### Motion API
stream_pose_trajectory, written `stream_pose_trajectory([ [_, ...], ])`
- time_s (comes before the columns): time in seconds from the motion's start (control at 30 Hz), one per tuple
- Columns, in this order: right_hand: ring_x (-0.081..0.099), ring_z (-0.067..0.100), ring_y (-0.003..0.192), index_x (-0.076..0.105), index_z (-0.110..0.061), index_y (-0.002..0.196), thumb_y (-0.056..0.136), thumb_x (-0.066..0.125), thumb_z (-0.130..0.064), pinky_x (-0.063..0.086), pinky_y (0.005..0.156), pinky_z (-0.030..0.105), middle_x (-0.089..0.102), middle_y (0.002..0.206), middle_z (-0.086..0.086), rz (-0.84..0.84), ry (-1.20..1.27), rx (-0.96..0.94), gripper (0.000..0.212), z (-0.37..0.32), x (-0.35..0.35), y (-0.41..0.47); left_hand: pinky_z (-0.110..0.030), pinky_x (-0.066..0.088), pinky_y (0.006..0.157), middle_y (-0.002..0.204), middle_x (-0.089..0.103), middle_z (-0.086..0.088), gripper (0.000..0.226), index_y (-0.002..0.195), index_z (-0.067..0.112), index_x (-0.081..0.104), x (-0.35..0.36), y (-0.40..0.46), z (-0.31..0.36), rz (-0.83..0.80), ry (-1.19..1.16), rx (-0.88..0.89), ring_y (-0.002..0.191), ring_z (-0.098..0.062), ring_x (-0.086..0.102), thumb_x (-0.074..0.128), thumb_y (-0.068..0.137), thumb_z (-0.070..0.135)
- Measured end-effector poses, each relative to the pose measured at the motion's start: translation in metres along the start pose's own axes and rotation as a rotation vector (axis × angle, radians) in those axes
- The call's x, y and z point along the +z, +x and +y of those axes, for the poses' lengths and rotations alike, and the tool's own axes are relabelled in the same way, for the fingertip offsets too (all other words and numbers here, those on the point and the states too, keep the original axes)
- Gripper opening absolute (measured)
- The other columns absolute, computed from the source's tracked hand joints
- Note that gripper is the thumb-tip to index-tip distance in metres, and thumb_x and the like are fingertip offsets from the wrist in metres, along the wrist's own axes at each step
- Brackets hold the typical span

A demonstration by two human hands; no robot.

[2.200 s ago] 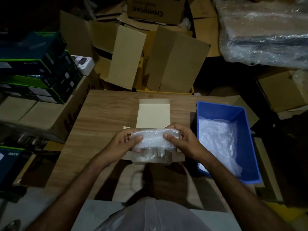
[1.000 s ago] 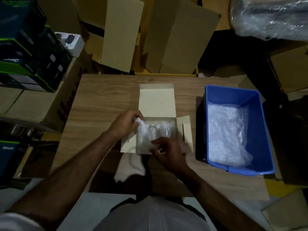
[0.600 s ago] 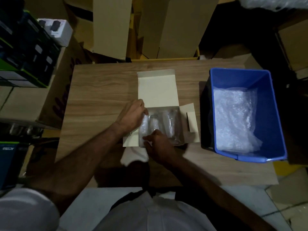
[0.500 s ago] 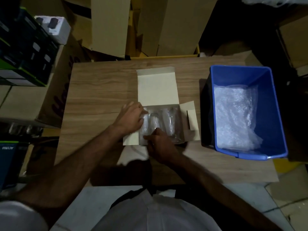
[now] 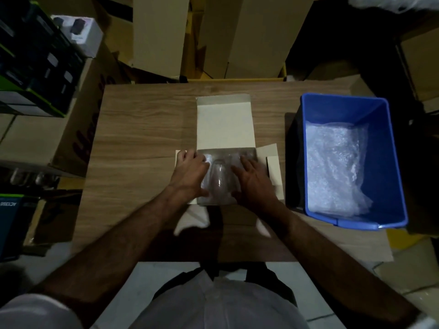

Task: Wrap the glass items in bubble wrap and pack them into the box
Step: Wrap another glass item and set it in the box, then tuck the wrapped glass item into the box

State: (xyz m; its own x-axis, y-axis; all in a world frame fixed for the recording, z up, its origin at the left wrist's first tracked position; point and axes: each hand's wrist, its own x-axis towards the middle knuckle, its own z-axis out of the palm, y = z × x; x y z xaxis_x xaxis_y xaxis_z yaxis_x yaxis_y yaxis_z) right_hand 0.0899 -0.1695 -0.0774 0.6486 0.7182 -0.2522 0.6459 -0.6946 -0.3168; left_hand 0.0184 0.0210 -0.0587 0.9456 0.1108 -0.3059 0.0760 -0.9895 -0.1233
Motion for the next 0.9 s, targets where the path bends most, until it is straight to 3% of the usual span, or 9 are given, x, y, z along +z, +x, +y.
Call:
stream_pose_trajectory([
  [0.23, 0.024, 0.037, 0.149, 0.04, -0.016, 0.152, 0.087, 0.072, -0.021, 0.022, 0.119, 0.041, 0.027, 0.162, 0.018, -0.06, 0.003, -0.037, 0.073, 0.006, -0.021, 0.0, -0.04, 0.031, 0.097, 0.128, 0.057, 0.002, 0.068, 0.122, 0.022, 0.061, -0.003, 0.002, 0.011, -0.044, 0.02, -0.036, 0.12, -0.024, 0.042, 0.079, 0.069, 0.062],
  [0.43, 0.031, 0.033, 0.144, 0.029, -0.01, 0.155, 0.084, 0.074, -0.02, 0.023, 0.118, 0.036, 0.037, 0.155, 0.016, -0.053, -0.007, -0.053, 0.085, 0.006, -0.024, 0.002, -0.041, 0.03, 0.1, 0.137, 0.053, 0.002, 0.069, 0.133, 0.022, 0.052, -0.003, -0.005, 0.015, -0.069, -0.04, -0.056, 0.12, -0.025, 0.043, 0.078, 0.075, 0.047],
  [0.6, 0.037, 0.034, 0.142, 0.039, -0.01, 0.151, 0.081, 0.077, -0.019, 0.048, 0.101, 0.043, 0.036, 0.156, 0.017, 0.083, 0.096, -0.057, 0.08, 0.012, -0.03, -0.014, -0.046, 0.034, 0.093, 0.142, 0.055, 0.0, 0.068, 0.137, 0.021, 0.055, -0.005, -0.027, 0.021, 0.174, -0.219, -0.046, 0.112, -0.031, 0.053, 0.076, 0.073, 0.023],
  [0.73, 0.035, 0.034, 0.145, 0.03, -0.013, 0.154, 0.07, 0.082, -0.031, 0.043, 0.111, 0.042, 0.03, 0.16, 0.018, 0.166, 0.083, -0.037, 0.099, 0.033, -0.046, -0.031, -0.048, 0.038, 0.095, 0.148, 0.052, -0.007, 0.071, 0.137, 0.02, 0.056, -0.018, -0.023, 0.044, 0.271, -0.274, -0.026, 0.119, -0.032, 0.055, 0.075, 0.069, 0.024],
  [0.9, 0.035, 0.037, 0.144, 0.033, -0.013, 0.155, 0.083, 0.062, -0.02, 0.047, 0.106, 0.043, 0.033, 0.159, 0.021, 0.32, 0.093, 0.079, 0.079, 0.067, -0.069, -0.066, -0.048, 0.04, 0.097, 0.158, 0.039, -0.007, 0.065, 0.143, 0.023, 0.05, -0.044, -0.002, 0.093, 0.304, -0.303, -0.01, 0.131, -0.029, 0.049, 0.067, 0.083, 0.038],
])
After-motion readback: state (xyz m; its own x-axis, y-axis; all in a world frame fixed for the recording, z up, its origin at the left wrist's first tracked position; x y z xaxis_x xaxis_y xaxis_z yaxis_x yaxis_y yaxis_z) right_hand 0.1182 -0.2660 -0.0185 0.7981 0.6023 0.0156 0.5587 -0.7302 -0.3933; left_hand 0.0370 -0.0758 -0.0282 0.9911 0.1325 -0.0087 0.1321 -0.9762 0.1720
